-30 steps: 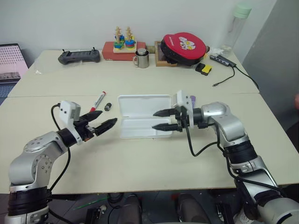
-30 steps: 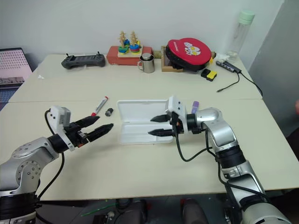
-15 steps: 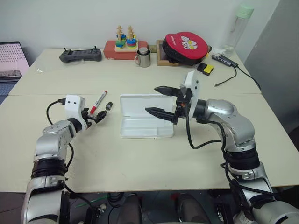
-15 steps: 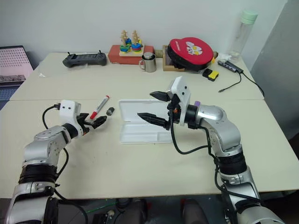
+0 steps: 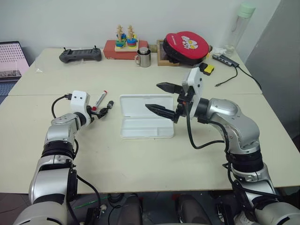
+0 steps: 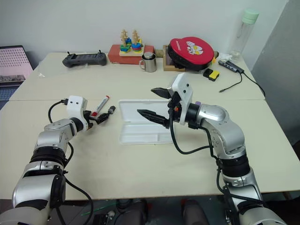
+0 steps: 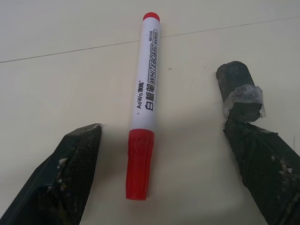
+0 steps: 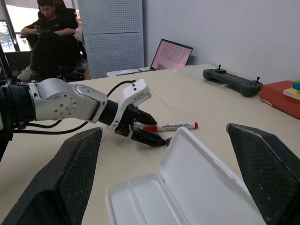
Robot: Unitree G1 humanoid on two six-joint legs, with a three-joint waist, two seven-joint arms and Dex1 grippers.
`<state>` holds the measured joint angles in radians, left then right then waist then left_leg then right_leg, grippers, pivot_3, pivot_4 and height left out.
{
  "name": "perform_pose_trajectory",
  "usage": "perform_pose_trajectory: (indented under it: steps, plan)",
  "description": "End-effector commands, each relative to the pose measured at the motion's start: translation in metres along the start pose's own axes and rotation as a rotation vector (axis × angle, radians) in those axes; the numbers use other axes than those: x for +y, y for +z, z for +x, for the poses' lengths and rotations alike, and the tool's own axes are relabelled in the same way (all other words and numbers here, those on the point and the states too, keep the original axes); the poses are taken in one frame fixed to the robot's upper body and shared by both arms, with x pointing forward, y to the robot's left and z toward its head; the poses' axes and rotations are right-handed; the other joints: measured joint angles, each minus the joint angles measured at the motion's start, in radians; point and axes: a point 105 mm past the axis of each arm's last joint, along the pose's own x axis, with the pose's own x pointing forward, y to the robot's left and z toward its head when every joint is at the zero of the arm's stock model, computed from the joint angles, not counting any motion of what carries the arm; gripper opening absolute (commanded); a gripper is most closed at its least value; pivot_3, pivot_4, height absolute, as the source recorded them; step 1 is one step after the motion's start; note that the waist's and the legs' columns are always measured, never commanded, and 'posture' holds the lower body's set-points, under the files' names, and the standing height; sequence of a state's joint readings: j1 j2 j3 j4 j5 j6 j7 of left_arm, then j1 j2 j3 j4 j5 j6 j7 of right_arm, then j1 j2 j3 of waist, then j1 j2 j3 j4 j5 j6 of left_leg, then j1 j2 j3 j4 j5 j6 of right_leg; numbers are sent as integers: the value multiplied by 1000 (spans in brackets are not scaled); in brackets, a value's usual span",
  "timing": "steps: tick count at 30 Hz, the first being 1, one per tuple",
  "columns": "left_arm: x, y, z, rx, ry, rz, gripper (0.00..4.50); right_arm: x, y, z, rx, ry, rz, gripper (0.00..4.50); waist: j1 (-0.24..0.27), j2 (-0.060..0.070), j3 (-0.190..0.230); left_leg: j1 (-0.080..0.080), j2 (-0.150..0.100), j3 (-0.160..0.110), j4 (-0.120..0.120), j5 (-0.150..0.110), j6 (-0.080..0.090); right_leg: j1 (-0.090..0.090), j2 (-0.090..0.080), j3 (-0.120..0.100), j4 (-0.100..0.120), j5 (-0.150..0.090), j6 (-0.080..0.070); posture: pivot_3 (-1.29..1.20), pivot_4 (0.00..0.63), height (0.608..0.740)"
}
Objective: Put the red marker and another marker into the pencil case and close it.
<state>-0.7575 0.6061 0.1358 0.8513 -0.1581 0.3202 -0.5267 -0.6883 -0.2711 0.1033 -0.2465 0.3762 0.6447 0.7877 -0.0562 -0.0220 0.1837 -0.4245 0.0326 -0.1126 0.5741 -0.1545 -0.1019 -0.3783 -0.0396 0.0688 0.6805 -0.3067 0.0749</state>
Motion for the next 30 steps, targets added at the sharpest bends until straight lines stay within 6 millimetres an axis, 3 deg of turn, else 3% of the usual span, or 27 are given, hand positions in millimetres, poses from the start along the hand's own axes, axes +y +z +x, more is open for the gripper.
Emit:
perform_pose_trajectory:
  steps: [1,17,22,23,26,28,30]
  plan:
    - [5,-11,-2,48,27,-1,3609,3,17,0,-44,20,-55,4500,0,0,0,0,0,0,0,0,0,0,0,0,0,0,0,0,150,740]
    - [16,-23,-7,69,128,-59,450,-3,24,-3,-46,23,-78,4500,-16,0,0,2,0,0,0,0,0,0,0,1,1,0,0,0,150,740]
    - [27,-37,-11,76,183,-117,424,-6,24,-8,-30,19,-99,4500,-23,0,0,5,0,0,0,0,0,3,0,1,1,-2,3,0,150,740]
    - [25,-32,-10,43,170,-163,424,-8,25,-10,-30,16,-98,4500,-25,0,0,6,0,0,0,0,0,4,0,1,1,-2,3,0,150,740]
    - [12,36,-14,-283,34,-319,424,-10,28,-20,-20,23,-102,4500,-25,0,0,6,0,1,0,0,0,4,0,1,1,-2,3,0,150,740]
    - [-23,100,-40,-545,-241,-332,424,-10,34,-30,-21,34,-105,4500,-22,-3,2,5,0,0,0,0,0,4,0,1,1,-2,3,0,150,740]
    - [-58,128,-65,-653,-465,-276,424,-10,39,-39,-23,37,-108,4500,-9,-5,4,-2,0,-1,1,1,-1,0,0,0,0,1,-1,0,150,740]
